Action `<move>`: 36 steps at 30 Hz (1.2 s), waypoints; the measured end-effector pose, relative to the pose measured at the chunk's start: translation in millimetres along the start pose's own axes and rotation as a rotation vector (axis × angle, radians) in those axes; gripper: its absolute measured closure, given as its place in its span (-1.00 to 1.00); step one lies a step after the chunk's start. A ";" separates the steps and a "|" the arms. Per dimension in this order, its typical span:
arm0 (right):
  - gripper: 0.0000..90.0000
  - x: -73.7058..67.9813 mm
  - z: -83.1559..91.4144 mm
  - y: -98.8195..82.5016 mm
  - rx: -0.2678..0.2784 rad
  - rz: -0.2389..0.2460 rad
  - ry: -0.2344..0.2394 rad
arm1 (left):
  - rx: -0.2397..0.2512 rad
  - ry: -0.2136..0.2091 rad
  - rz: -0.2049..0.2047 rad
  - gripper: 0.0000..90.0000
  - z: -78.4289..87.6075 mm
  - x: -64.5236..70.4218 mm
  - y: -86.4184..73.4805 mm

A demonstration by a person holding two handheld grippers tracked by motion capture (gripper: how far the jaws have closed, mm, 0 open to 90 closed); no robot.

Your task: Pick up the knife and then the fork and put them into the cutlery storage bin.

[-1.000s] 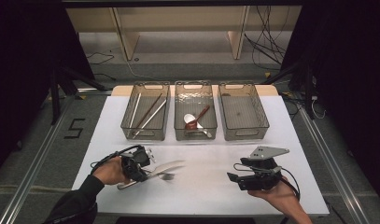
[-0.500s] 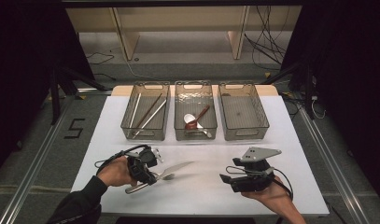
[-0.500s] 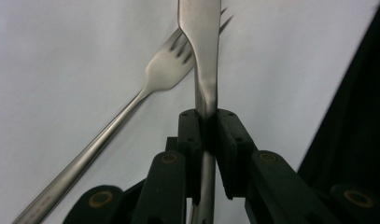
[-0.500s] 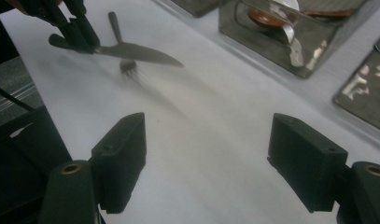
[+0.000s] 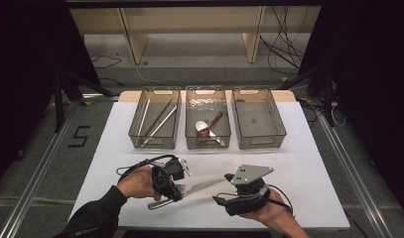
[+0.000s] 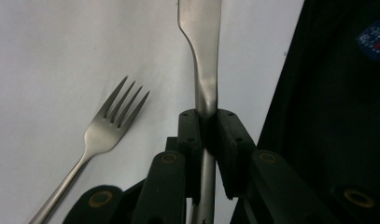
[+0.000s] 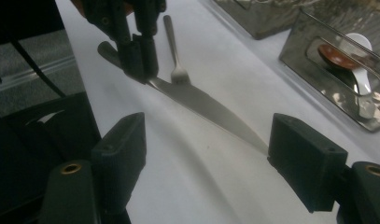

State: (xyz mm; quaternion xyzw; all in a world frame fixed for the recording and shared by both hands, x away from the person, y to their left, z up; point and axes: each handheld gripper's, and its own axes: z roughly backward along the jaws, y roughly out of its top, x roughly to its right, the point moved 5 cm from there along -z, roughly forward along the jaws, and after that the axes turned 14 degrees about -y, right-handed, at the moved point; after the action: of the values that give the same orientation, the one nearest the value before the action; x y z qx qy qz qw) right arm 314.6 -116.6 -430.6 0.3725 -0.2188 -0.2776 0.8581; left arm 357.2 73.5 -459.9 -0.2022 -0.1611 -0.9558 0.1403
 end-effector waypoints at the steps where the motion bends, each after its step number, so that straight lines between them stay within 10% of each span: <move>1: -0.36 -2.1 -1.3 0.7 -0.003 0.015 -0.003 | 0.000 0.002 -0.006 0.78 -0.3 1.3 2.6; 36: 0.04 -45.6 -39.0 -3.1 -0.087 0.427 -0.021 | -0.104 -0.106 -0.069 0.78 -18.7 21.2 38.8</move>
State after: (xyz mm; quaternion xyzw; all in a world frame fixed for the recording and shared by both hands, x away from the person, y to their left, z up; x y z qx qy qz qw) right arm 302.1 -69.0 -465.1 0.2774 -0.2892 -0.1027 0.9104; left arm 345.1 27.1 -457.3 -0.2537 -0.1254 -0.9551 0.0879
